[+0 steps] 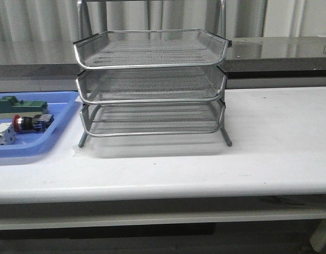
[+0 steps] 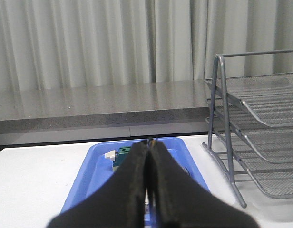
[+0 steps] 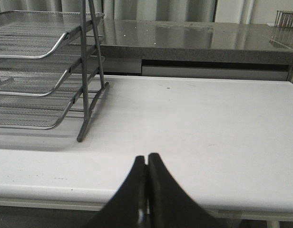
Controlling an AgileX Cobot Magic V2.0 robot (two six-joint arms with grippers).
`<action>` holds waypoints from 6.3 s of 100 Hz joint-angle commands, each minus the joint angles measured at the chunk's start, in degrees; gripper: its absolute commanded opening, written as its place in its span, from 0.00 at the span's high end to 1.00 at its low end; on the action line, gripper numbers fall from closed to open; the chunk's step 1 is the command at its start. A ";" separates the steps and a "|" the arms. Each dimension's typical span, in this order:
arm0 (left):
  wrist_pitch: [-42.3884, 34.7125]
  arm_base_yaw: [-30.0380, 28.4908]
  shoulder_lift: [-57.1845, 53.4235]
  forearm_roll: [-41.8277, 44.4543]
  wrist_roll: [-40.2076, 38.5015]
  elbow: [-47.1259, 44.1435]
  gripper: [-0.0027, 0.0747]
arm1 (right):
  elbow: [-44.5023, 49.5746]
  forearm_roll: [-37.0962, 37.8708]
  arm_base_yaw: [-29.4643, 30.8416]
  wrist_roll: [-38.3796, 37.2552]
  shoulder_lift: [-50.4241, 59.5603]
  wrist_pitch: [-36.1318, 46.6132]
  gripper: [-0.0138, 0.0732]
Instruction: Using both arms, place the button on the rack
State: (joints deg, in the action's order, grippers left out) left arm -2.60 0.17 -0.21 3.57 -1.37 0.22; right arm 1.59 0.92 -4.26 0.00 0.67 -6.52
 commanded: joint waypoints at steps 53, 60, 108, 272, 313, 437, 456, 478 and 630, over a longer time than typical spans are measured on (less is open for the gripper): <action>-4.55 0.10 -1.82 -0.50 -0.43 -3.25 0.99 | -1.05 0.34 0.43 0.35 1.07 4.55 0.91; -4.55 0.10 -1.82 -0.50 -0.43 -3.25 0.99 | -1.10 0.34 0.43 0.35 1.07 4.61 0.91; -4.55 0.10 -1.82 -0.50 -0.43 -3.25 0.99 | -3.48 0.10 0.43 0.35 1.02 7.82 0.91; -4.55 0.10 -1.82 -0.50 -0.43 -3.25 0.99 | -43.25 -40.60 0.16 2.82 -59.99 -21.06 0.51; -4.55 0.10 -1.82 -0.50 -0.43 -3.25 0.99 | -43.45 -65.71 0.16 20.87 -70.31 -17.83 0.44; -4.55 0.10 -1.82 -0.50 -0.43 -3.25 0.99 | -58.92 -111.89 -1.14 61.37 -104.54 -36.47 0.45; -4.55 0.10 -1.82 -0.50 -0.43 -3.25 0.99 | -60.61 -111.89 -1.14 61.21 -106.51 -36.47 0.45; -4.55 0.10 -1.82 -0.50 -0.43 -3.25 0.99 | -62.40 -111.89 -1.14 61.15 -108.16 -36.98 0.45; -4.55 0.10 -1.82 -0.50 -0.43 -3.25 0.99 | -51.96 -103.88 -1.53 61.08 -105.73 -43.51 0.79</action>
State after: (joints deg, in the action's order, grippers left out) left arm -2.60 0.17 -0.21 3.57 -1.37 0.22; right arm -51.83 -104.46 -5.57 59.48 -108.79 -45.63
